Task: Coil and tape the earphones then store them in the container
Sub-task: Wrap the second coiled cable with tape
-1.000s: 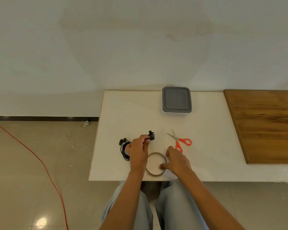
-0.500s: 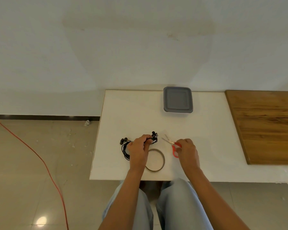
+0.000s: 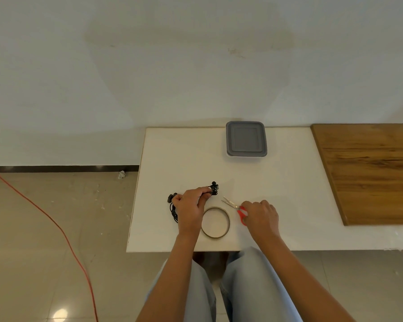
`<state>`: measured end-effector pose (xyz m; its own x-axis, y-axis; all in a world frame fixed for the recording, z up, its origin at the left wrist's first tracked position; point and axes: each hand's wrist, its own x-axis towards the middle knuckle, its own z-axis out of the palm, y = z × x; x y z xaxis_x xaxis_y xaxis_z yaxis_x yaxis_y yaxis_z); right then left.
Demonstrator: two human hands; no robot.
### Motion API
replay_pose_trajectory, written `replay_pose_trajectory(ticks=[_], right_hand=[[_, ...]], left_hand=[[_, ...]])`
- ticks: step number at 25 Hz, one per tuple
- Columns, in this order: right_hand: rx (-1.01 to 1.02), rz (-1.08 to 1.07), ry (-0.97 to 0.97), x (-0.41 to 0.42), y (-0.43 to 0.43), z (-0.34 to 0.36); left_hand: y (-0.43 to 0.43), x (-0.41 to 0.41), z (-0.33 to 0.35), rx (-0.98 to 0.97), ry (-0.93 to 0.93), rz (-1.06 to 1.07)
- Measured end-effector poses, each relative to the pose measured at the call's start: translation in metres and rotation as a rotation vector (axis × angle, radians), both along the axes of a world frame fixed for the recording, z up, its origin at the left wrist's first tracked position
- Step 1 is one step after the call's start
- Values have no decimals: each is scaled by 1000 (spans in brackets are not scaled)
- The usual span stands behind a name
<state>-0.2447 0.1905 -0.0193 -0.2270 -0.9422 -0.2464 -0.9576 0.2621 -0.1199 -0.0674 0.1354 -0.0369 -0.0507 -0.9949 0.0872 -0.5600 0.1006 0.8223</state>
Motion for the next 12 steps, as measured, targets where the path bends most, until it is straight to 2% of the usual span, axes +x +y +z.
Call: replay_pose_trajectory(ticks=[4,8,12], right_hand=[[-47,34,20,-6,2,-3],[-97,136,117,-2,9,-9],[-183,135,22,-5,14,-9]], left_hand=[[-1,0,-3,29,15,26],[-2,0,-5,14,3,55],[-1,-1,-3,-17,-37,73]])
